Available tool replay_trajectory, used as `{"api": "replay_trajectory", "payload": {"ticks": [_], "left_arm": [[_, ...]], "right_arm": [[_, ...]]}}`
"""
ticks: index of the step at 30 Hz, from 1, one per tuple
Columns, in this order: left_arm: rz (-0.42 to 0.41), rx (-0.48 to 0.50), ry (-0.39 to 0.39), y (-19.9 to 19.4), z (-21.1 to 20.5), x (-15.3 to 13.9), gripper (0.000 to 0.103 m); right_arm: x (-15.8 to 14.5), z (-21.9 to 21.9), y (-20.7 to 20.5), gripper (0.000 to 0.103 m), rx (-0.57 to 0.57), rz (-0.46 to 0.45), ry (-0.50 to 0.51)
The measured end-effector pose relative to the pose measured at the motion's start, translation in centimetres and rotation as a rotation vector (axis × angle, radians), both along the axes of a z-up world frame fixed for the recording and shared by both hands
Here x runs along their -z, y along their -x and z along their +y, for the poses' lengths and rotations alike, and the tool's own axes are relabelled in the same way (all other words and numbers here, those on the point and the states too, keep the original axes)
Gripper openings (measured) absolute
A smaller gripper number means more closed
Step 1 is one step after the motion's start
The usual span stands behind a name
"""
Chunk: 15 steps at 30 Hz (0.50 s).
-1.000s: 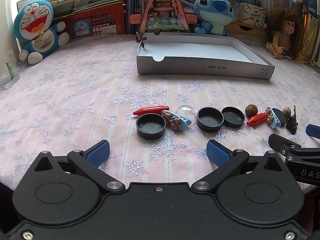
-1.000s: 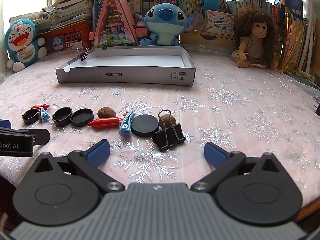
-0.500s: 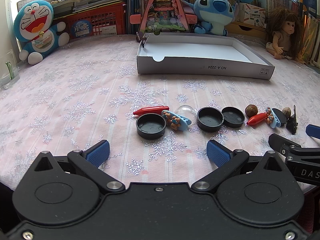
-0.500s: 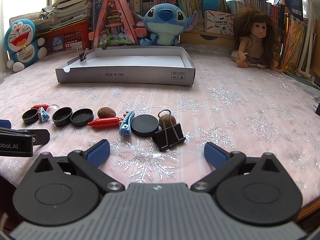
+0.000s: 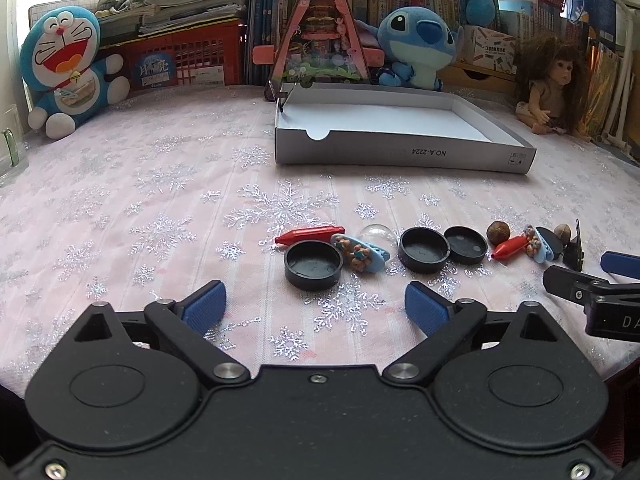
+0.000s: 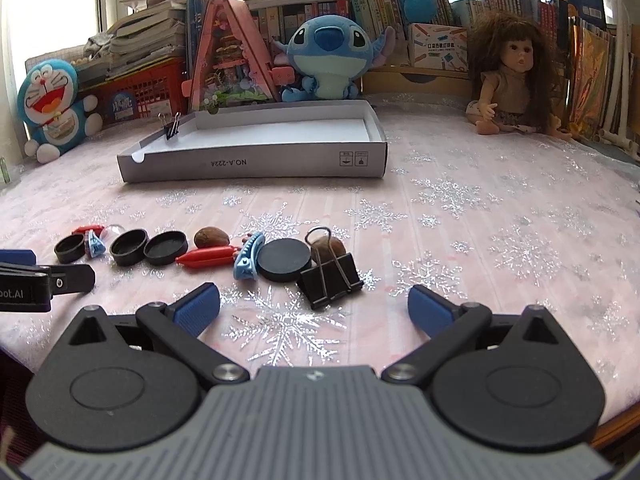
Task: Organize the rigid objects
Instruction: 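Grasp the black round lid with the left gripper while the right gripper grasps the black binder clip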
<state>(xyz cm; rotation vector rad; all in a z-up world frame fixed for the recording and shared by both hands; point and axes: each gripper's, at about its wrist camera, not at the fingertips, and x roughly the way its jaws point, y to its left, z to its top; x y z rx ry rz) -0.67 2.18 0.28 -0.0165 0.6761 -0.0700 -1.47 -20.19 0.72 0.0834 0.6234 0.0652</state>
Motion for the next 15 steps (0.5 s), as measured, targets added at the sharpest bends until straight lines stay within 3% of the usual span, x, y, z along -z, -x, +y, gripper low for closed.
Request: {"api": "replay_trajectory", "payload": {"ticks": [5, 7, 10, 15], "left_arm": [[-0.01, -0.019, 0.031, 0.0, 1.2, -0.6, 0.068], [-0.015, -0.023, 0.036, -0.1, 1.4, -0.7, 0.059], [-0.014, -0.018, 0.042, -0.2, 1.4, -0.7, 0.051], [-0.012, 0.003, 0.033, -0.2, 1.2, -0.6, 0.047]], "right_arm": [[-1.2, -0.9, 0.7, 0.087, 0.0, -0.075, 0.004], [-1.5, -0.8, 0.8, 0.066, -0.016, -0.082, 0.004], [-1.6, -0.5, 1.1, 0.049, -0.054, -0.075, 0.002], [-1.4, -0.4, 0.6, 0.049, -0.082, -0.058, 0.047]]}}
